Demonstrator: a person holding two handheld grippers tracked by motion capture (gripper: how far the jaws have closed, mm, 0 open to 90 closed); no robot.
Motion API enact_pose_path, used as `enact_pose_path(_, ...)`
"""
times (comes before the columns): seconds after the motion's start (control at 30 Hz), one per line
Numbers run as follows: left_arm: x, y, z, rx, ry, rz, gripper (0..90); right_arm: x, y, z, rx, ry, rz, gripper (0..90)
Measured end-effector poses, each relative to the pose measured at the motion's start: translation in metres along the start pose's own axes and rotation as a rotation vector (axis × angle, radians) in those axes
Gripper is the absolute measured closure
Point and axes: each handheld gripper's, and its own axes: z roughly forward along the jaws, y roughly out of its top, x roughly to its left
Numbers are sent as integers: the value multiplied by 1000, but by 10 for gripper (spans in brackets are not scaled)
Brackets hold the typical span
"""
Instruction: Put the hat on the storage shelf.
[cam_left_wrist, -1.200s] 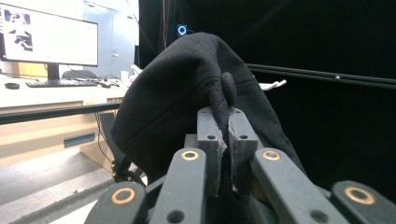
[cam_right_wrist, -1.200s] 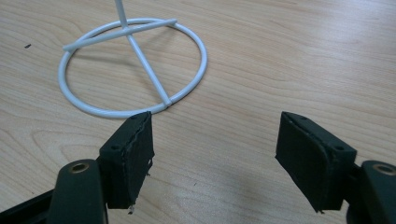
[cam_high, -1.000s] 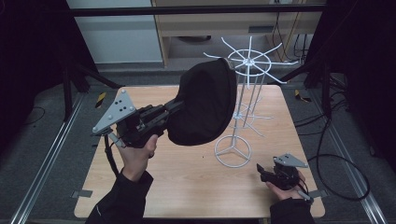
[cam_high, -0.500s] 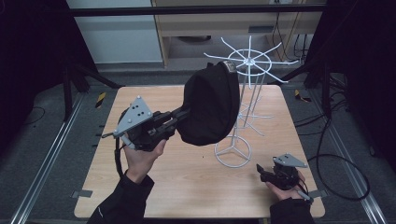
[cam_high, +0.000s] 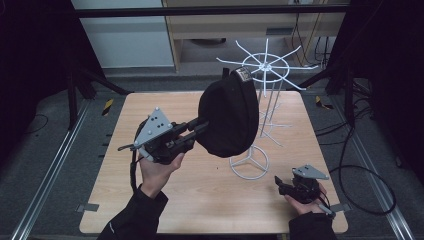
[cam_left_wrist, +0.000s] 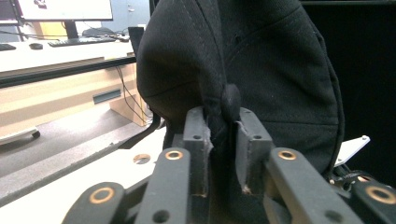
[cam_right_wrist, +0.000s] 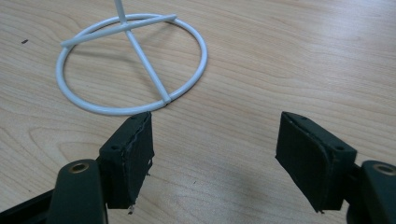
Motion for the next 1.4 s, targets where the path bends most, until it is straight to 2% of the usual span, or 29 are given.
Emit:
enact_pose_path(0.07, 0, 0, 0, -1, 1, -1, 723, 0, 0, 0, -1, 1, 1, 278)
enact_pose_path(0.27, -1, -2, -5, -8, 12, 12, 558, 0, 0, 0, 0, 0, 4, 277)
enact_pose_path(0.3, -1, -2, -8, -14, 13, 9, 558, 0, 0, 0, -2, 2, 6, 277)
enact_pose_path(0.43, 1, -5, -18, -27, 20, 7, 458, 0, 0, 0, -1, 1, 9, 276)
enact_pose_path(0.67, 10, -26, -42, 2, 65, -17, 377, -1, 0, -1, -1, 0, 21, 269)
enact_pose_path(0.7, 15, -35, -49, 22, 91, -27, 368, -1, 0, -1, -1, 1, 23, 267)
enact_pose_path(0.8, 25, -53, -60, 63, 135, -32, 344, -2, -1, -1, -3, -4, 25, 263)
enact_pose_path(0.93, 41, -86, -71, 128, 197, -75, 322, -3, -1, -1, -4, -8, 24, 257)
enact_pose_path(0.97, 46, -95, -73, 144, 212, -90, 319, -3, -1, -1, -2, -9, 25, 255)
enact_pose_path(1.0, 46, -95, -73, 144, 212, -90, 311, -3, -1, -1, -2, -9, 25, 255)
enact_pose_path(1.03, 56, -114, -75, 182, 250, -108, 301, -3, -1, -1, -2, -10, 27, 250)
enact_pose_path(1.07, 56, -114, -75, 182, 250, -108, 291, -3, -1, -1, -3, -11, 27, 248)
enact_pose_path(1.1, 66, -134, -77, 228, 286, -127, 284, -3, -1, -1, -2, -11, 32, 245)
enact_pose_path(1.13, 66, -134, -77, 228, 286, -127, 280, -3, -1, -1, -2, -11, 32, 245)
enact_pose_path(1.17, 71, -144, -78, 247, 304, -144, 269, -4, -2, -1, 0, -8, 35, 241)
enact_pose_path(1.2, 79, -163, -79, 290, 331, -163, 263, -4, -2, 0, 1, -11, 34, 231)
enact_pose_path(1.27, 86, -181, -81, 333, 357, -181, 252, -4, -2, 0, 5, -10, 42, 223)
enact_pose_path(1.33, 92, -195, -82, 379, 370, -200, 248, -5, -2, 0, 7, -10, 45, 219)
enact_pose_path(1.4, 95, -201, -83, 398, 383, -198, 239, -5, -2, 0, 9, -9, 46, 219)
